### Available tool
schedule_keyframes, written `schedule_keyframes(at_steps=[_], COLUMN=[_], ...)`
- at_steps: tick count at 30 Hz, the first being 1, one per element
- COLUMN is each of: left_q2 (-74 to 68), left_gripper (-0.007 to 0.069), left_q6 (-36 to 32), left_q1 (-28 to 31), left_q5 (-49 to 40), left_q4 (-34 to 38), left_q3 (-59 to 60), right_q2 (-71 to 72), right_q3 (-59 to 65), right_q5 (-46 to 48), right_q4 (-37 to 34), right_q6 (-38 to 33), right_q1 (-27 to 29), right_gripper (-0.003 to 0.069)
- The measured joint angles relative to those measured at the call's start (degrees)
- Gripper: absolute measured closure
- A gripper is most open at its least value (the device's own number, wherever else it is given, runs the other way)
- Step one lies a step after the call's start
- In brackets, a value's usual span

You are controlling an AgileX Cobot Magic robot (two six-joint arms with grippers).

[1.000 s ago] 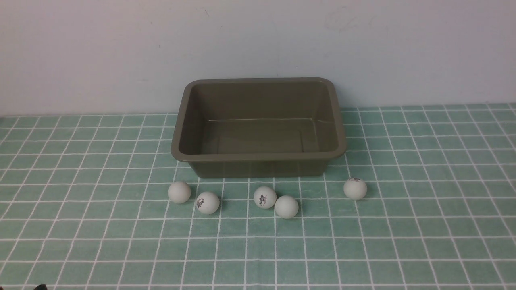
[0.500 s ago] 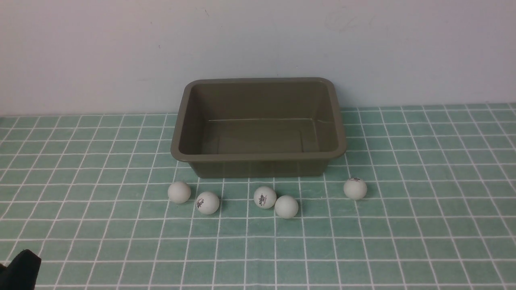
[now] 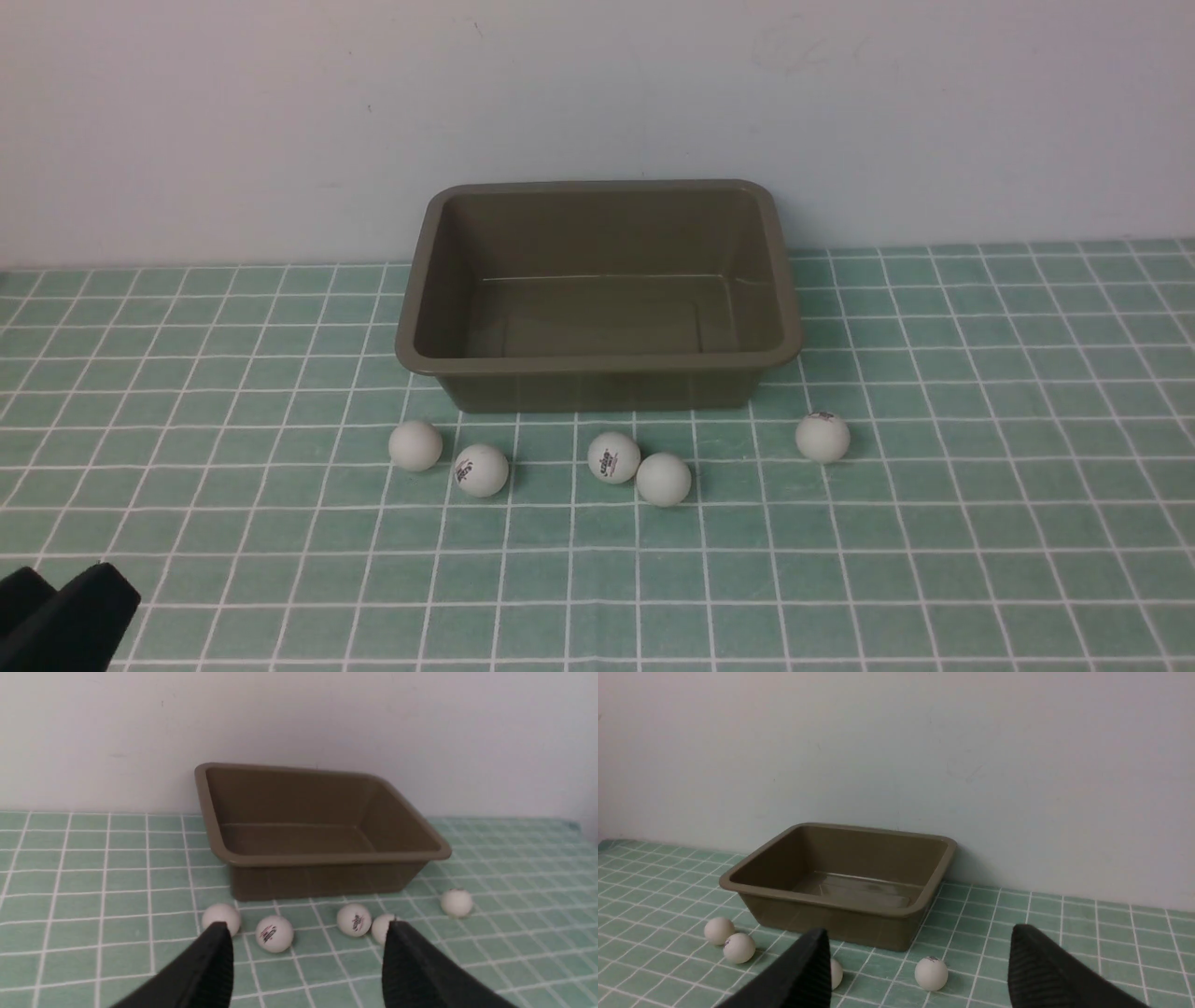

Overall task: Put the table tennis balls in the box on the green coffee tablecloth.
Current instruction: 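Reach for and grasp a ping pong ball on the table beside the basket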

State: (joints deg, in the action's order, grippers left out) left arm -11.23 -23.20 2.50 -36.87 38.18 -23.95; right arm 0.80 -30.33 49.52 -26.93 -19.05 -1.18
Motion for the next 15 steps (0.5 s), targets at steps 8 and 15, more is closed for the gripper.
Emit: schedule_keyframes(at_steps=[8, 15], left_q2=[-27.6, -49.3], left_gripper=[0.0230, 0.0217], left_q6=[-13.5, -32.0], left_q1=[0.0, 0.0], left_q5=[-0.7, -0.4], left_q4=[-6.5, 0.1], left_q3=[-13.0, -21.1], right_q2=[-0.5, -7.3], right_q3=[0.0, 0.1], right_q5=[-0.5, -0.4], right_q4=[-7.3, -16.2], right_q6=[-0.3, -8.5], right_q1=[0.0, 0.0], right_gripper=[0.0198, 0.0198])
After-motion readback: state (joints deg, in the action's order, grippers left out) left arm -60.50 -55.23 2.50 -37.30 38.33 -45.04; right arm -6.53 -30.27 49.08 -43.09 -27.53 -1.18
